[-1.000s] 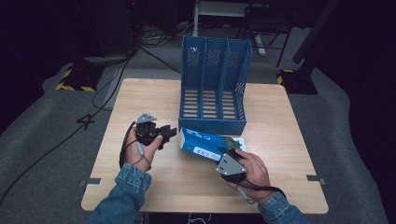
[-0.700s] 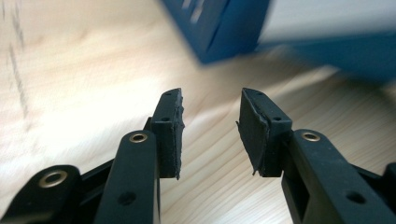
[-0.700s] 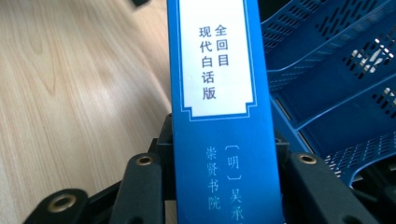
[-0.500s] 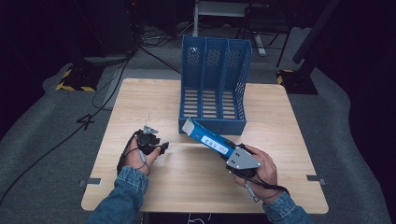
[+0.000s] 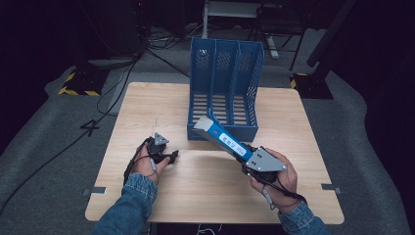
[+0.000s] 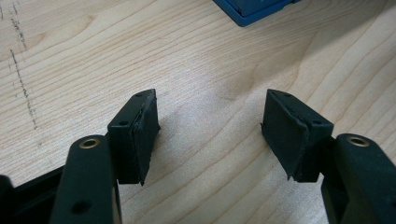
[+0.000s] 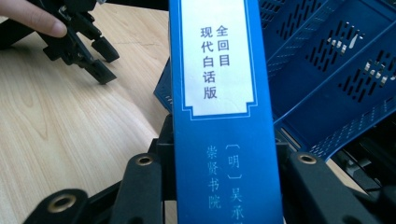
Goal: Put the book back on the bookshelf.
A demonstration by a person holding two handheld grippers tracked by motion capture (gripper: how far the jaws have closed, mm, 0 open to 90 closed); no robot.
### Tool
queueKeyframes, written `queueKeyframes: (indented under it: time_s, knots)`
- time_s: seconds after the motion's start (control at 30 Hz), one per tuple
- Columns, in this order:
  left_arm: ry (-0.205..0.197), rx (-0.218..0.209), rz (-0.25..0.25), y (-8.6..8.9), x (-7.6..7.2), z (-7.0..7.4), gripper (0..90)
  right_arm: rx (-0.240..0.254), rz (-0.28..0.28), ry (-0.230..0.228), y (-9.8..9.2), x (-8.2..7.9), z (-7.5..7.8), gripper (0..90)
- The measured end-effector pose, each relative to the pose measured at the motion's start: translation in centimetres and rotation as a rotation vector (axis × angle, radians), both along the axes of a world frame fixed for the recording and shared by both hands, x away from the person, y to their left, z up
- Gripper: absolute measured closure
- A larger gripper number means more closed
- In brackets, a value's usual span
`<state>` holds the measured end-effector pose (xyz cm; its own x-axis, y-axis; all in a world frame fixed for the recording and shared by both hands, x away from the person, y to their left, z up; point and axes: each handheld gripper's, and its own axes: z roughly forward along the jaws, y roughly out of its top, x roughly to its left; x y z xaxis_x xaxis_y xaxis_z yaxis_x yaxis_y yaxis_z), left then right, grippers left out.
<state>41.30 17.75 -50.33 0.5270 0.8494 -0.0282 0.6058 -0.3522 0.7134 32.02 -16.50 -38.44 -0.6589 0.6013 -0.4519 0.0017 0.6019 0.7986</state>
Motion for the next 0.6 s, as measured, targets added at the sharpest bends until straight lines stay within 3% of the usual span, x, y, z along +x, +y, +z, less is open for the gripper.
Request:
queueKeyframes:
  time_s: [0.6]
  knots:
    - [0.000, 0.005, -0.001, 0.0, 0.1, 0.0, 35.2, 0.115, -0.058, -0.029, -0.8, 0.0, 3.4, 62.3]
